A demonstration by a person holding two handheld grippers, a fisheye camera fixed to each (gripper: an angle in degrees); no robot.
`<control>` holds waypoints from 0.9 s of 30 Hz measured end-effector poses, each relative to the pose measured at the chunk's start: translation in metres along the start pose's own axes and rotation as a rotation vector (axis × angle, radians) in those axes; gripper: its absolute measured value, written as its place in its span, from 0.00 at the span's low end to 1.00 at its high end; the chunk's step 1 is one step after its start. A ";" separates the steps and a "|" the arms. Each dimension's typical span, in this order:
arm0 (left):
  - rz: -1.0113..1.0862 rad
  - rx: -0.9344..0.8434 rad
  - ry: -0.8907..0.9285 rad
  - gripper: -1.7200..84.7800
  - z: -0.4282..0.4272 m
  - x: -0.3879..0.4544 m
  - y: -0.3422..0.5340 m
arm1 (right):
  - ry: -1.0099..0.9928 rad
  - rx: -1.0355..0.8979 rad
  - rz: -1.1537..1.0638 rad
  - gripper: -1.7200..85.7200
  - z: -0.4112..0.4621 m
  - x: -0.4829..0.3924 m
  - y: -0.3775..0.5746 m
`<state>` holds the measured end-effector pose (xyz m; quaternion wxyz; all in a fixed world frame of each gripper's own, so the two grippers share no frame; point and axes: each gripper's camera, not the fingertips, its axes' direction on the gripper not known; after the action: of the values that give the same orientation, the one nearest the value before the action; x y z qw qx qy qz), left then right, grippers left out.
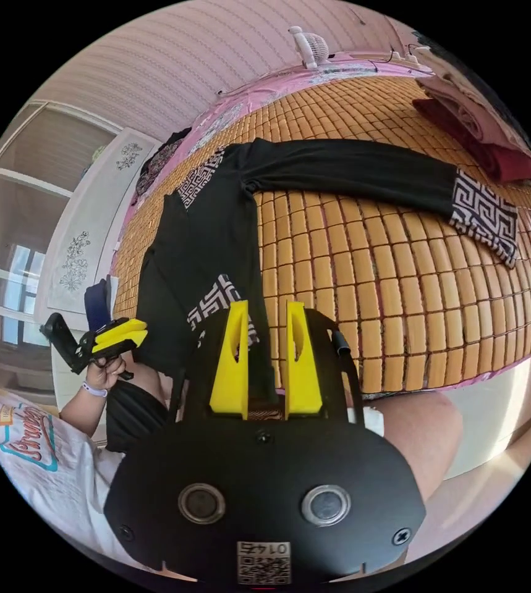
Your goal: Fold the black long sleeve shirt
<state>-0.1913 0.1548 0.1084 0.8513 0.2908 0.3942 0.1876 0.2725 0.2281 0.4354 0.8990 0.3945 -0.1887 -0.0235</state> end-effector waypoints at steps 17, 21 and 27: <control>-0.087 -0.137 -0.218 0.07 0.037 -0.027 -0.057 | 0.569 0.323 0.491 0.15 -0.026 0.101 -0.020; -0.110 -0.125 -0.219 0.07 0.029 -0.027 -0.057 | 0.577 0.346 0.464 0.10 -0.024 0.093 -0.004; -0.135 -0.145 -0.188 0.07 0.015 -0.034 -0.064 | 0.460 0.339 0.359 0.05 -0.030 0.068 0.005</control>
<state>-0.1952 0.0827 0.0942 0.9141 0.2175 0.3166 0.1298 0.3457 0.2398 0.4426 0.8293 0.4939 -0.0486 0.2567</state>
